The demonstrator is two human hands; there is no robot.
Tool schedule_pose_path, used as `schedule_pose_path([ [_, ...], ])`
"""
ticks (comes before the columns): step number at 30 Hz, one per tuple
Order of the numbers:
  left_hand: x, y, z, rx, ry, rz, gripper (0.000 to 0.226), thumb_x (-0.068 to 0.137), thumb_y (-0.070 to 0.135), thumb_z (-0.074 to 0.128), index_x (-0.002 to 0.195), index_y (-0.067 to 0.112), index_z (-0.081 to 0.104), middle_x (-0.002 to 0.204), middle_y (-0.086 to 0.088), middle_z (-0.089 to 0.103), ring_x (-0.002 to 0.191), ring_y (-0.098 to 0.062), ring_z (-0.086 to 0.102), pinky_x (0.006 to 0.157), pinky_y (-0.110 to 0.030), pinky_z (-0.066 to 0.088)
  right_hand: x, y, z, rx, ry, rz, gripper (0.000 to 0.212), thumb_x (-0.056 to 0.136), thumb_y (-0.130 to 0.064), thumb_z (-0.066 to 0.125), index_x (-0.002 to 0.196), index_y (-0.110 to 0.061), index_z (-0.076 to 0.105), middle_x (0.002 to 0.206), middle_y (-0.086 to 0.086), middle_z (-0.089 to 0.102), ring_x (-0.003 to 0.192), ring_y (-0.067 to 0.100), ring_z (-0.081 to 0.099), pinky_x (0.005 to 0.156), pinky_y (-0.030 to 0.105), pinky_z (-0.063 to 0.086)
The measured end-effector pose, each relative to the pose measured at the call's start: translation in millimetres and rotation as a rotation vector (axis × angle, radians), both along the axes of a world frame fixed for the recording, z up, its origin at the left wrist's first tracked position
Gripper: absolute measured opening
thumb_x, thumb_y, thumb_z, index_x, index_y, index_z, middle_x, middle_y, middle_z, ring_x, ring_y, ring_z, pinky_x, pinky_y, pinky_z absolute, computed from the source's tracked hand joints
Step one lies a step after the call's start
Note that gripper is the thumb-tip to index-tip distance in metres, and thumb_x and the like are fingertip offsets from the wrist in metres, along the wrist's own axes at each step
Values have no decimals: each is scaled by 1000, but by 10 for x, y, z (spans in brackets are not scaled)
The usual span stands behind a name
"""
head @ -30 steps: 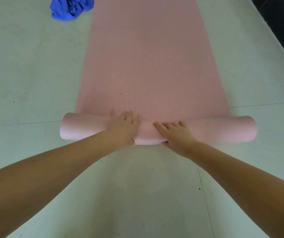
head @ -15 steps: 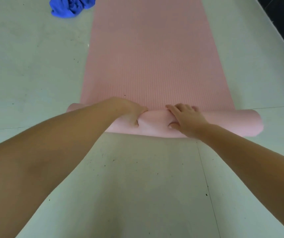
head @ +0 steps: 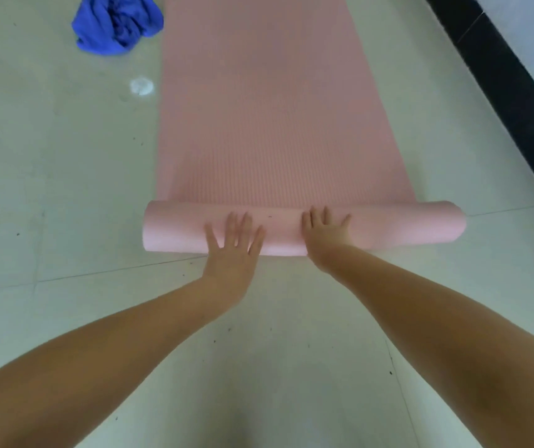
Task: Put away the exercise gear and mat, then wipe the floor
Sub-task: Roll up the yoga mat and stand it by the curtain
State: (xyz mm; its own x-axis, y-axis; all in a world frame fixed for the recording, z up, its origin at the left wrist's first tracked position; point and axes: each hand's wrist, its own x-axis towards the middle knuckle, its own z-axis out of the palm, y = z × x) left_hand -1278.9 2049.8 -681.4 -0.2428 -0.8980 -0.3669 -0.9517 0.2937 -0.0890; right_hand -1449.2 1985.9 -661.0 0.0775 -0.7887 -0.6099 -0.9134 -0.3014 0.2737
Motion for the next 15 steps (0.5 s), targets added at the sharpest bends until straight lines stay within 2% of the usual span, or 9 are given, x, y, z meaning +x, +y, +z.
schedule_pose_path([
  [2,36,-84,-45,1,50,9,75,98,13,35,147,14,-21,155,-17,-23,141,-43,-18,105,-73,2,81,-127,71,51,0,-82,82,91,-13,56,151,-9,-1,160,6,-4,147,33,-2,106,70,15],
  [5,53,-295,-71,-23,63,-32,76,98,21,39,149,14,-17,157,-18,-15,142,-45,-10,103,-74,6,160,-234,143,74,13,-170,80,91,-10,56,151,-13,3,160,4,-2,147,31,-3,106,70,14],
  [8,109,-393,-87,-20,72,-71,69,99,16,33,149,13,-14,158,-19,-8,142,-46,-3,103,-74,9,277,-111,179,18,91,-198,82,91,-7,51,151,-11,-5,159,11,-7,147,32,-4,108,67,14],
  [10,132,-417,-117,-25,72,-86,70,98,15,33,149,12,-15,158,-19,-6,142,-46,-1,103,-74,9,258,-22,185,6,74,-202,90,89,-5,54,150,-13,-12,159,9,-13,147,30,-6,110,64,15],
  [13,126,-503,-104,6,62,-92,76,96,17,40,149,12,-14,158,-18,-5,142,-45,1,102,-74,10,71,-66,246,56,13,-187,100,87,0,56,149,-24,-19,158,4,-20,147,27,-10,113,61,14],
  [15,154,-587,-82,30,40,-84,82,94,21,47,149,13,-13,158,-17,-3,143,-43,4,102,-74,12,-45,-165,238,84,-25,-136,106,86,-3,61,147,-26,-23,157,6,-24,146,30,-13,115,57,13],
])
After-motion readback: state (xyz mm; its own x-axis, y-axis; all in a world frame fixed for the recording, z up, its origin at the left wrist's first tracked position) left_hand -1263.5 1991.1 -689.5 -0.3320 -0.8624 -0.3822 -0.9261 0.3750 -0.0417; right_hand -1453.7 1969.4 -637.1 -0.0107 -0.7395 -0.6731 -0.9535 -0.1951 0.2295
